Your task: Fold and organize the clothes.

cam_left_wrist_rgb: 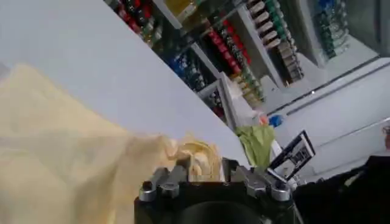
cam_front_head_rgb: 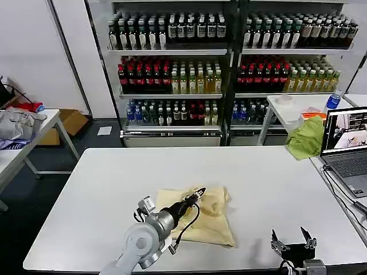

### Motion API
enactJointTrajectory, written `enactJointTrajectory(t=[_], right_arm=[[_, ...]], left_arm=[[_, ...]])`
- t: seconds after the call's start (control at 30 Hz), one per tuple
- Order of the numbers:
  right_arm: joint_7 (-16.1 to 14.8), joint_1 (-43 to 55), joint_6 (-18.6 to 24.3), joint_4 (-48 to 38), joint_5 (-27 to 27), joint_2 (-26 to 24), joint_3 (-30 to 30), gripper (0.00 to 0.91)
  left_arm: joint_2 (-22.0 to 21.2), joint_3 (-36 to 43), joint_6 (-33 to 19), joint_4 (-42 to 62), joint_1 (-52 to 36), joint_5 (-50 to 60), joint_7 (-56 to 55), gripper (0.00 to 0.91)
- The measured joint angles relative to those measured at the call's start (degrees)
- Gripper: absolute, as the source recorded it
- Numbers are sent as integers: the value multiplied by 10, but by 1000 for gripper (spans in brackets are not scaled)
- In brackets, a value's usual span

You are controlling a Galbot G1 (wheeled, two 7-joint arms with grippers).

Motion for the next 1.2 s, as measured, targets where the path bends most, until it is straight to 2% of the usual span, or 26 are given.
enactJointTrajectory(t=[0.37,0.83,1.2], right_arm=[[0,-3,0,10,-5,3,-3,907],[-1,3,2,15,-10,10,-15,907],[-2,-7,5,23,-11,14,-10,907]], left_arm=[[18,-27,-6,-47,25,-1,4,907],[95,-117,8,-87,114,67,10,907],[98,-129,7,-78,160,117,20,907]])
